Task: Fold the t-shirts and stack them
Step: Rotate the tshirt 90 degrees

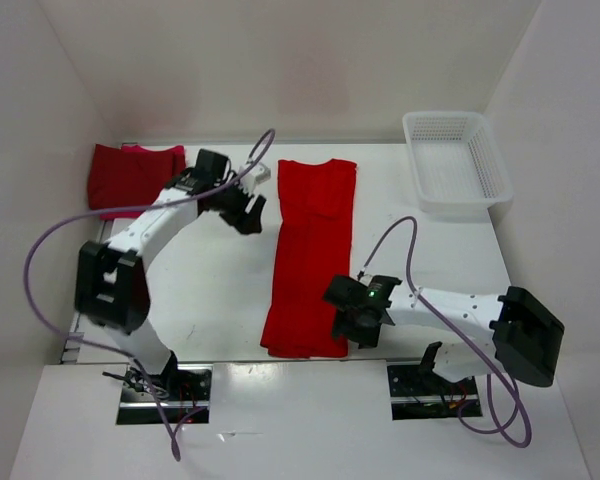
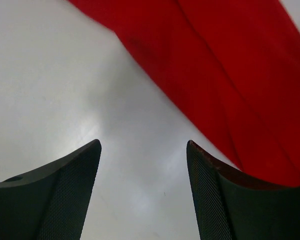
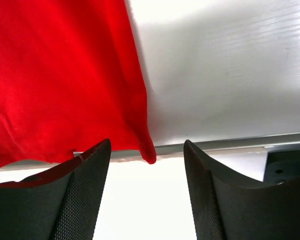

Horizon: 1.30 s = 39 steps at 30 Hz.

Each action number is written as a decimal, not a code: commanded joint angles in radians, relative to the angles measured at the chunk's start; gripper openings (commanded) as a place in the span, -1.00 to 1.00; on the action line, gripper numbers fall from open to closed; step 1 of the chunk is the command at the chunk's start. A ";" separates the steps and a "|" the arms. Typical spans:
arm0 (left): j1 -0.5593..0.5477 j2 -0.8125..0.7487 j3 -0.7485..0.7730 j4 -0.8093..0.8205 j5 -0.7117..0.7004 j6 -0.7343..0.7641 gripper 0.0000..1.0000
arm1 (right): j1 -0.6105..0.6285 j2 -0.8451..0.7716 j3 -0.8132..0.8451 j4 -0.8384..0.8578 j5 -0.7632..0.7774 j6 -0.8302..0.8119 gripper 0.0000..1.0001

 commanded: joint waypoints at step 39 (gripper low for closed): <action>0.032 1.104 1.265 -0.057 0.110 -0.335 0.69 | 0.354 0.736 0.729 0.096 0.250 -0.440 0.28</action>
